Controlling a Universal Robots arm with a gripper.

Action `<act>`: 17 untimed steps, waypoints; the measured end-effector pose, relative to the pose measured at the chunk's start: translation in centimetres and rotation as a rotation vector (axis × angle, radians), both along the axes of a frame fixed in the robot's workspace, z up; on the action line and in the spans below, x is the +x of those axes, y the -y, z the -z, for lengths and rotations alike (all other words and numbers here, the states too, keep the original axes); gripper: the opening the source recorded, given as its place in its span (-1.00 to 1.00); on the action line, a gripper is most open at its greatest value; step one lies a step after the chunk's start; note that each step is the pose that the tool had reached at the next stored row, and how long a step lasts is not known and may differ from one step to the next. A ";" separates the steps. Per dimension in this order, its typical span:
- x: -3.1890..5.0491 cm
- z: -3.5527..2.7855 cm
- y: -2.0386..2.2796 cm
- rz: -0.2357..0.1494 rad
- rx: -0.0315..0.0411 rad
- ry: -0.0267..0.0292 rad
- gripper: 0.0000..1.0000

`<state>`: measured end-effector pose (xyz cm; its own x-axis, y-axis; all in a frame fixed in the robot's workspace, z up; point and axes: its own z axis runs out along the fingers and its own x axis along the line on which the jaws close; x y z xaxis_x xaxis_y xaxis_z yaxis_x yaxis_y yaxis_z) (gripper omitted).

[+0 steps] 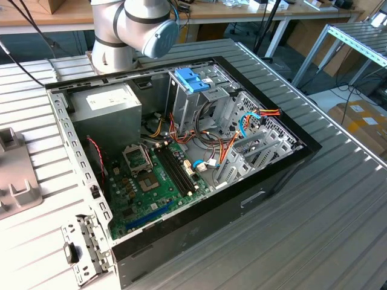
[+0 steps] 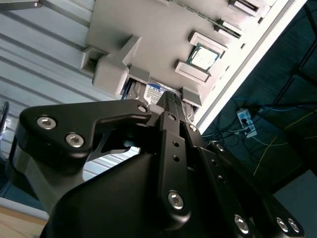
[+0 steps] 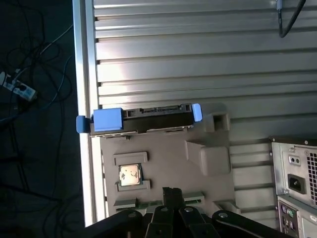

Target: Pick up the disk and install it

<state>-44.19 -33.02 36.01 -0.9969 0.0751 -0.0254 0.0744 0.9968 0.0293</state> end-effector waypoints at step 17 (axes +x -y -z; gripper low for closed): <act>-1.31 0.68 -2.82 -0.001 -0.0351 0.0003 -0.79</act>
<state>-45.50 -30.20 35.33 -0.9969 0.0737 -0.0283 0.0738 0.9973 -0.0057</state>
